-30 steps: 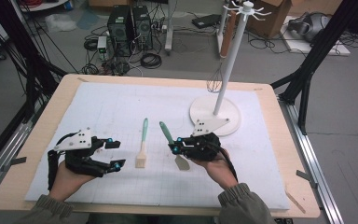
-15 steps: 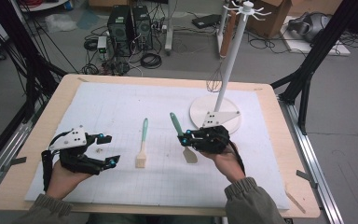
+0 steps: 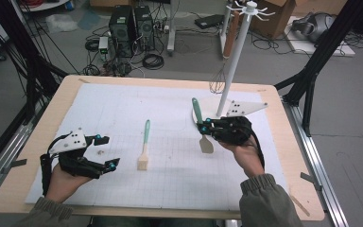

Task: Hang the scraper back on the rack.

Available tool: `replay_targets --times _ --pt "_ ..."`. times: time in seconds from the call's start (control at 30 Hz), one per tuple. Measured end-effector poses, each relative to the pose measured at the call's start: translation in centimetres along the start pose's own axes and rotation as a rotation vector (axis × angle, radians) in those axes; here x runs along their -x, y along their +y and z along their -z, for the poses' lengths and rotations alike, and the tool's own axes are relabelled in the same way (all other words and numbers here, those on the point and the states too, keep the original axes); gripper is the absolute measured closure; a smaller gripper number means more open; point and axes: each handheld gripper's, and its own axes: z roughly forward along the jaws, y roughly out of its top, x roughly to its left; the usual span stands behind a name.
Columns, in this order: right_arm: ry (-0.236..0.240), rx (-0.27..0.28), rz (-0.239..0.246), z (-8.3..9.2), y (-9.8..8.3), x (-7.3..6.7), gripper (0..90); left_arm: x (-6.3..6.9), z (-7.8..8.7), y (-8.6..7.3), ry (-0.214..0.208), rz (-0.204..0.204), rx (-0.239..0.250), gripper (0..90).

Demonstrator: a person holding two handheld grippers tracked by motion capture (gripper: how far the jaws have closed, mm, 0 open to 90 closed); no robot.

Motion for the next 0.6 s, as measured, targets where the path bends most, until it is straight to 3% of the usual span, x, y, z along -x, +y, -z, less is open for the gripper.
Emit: replay_targets --times 0.3,0.6 --pt "-0.057 0.027 -0.019 2.0 0.9 1.6 84.5 -0.2 0.2 -0.1 0.014 0.01 0.012 13.7" --pt "-0.078 0.057 -0.031 2.8 1.6 2.6 84.5 -0.2 0.3 -0.2 0.018 0.01 0.019 13.4"
